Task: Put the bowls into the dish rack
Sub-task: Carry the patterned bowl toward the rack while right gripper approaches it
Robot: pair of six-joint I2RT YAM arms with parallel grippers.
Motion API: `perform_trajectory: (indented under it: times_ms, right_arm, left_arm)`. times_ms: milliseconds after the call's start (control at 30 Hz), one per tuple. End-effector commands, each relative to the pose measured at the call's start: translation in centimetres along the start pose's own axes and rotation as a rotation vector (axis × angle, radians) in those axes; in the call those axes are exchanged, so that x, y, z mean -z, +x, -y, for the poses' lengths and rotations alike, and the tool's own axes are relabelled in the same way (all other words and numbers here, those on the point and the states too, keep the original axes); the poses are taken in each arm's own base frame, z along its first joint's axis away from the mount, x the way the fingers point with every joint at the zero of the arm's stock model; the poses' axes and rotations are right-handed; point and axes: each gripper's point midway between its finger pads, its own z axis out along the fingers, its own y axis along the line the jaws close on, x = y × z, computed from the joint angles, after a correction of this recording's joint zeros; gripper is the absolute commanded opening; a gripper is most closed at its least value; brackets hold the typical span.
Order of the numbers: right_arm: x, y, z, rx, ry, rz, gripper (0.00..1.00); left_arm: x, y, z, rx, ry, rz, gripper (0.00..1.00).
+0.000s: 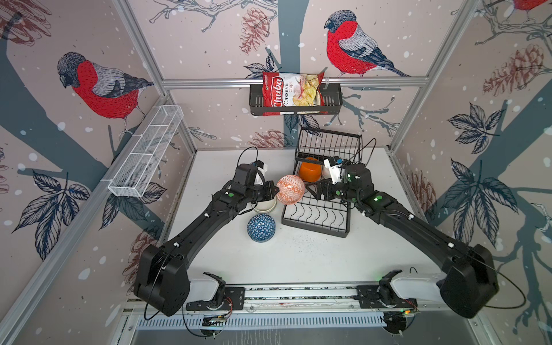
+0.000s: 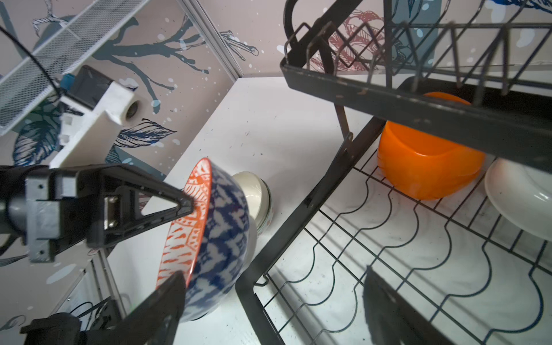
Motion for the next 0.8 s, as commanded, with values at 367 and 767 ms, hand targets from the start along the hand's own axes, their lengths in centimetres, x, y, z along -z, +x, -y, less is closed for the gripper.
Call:
perform_trajectory:
  times_ms: [367, 767]
  right_arm:
    - [3.2, -0.9, -1.7, -0.035, -0.156, 0.049, 1.0]
    - [3.5, -1.4, 0.3, -0.085, 0.028, 0.059, 0.95]
  left_arm:
    - [-1.6, -2.9, 4.3, -0.068, 0.232, 0.055, 0.0]
    - [-4.2, -0.8, 1.6, -0.082, 0.004, 0.006, 0.0]
